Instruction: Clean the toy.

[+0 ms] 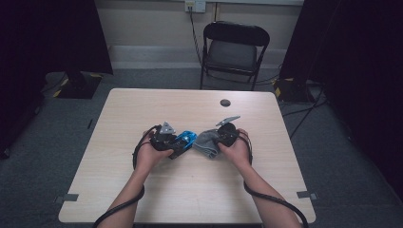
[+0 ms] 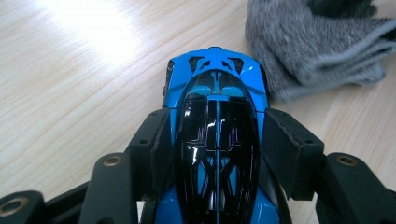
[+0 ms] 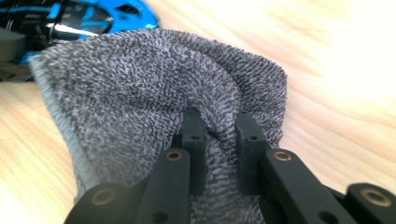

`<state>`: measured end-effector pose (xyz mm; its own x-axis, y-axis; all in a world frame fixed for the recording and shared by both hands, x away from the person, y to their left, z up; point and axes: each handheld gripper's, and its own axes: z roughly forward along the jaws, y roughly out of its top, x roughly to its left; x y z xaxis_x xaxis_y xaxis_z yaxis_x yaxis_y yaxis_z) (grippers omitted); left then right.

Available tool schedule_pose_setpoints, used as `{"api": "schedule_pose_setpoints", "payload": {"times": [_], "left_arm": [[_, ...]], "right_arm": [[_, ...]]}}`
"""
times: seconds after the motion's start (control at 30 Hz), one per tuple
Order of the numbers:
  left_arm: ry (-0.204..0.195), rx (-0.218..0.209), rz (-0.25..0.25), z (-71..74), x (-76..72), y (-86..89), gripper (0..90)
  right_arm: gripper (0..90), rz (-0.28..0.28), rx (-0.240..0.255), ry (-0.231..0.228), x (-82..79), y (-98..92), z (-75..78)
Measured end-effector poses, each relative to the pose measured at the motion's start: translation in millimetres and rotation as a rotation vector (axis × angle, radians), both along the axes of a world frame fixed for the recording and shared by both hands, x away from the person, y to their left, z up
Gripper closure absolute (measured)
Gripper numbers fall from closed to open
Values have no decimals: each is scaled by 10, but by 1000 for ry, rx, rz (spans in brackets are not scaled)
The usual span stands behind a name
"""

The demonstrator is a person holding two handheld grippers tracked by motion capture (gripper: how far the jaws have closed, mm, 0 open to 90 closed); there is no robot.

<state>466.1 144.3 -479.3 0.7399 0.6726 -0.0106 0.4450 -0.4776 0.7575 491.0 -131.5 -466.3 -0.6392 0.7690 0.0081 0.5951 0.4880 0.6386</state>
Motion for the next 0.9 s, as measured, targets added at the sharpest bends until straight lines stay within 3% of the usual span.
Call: {"api": "schedule_pose_setpoints", "payload": {"times": [0.2,0.4,0.7,0.83,0.9], "left_arm": [[9,1,1,6,5,8,433],[14,-2,3,13,23,25,435],[45,-17,4,19,37,24,435],[30,-4,2,22,40,35,435],[39,-18,2,15,34,33,435]], "right_arm": [[774,-8,57,-16,-43,-208,132],[773,67,77,-29,-212,-218,221],[773,185,106,-22,-507,-30,196],[772,252,104,-15,-622,99,201],[772,285,106,-9,-673,172,185]]}}
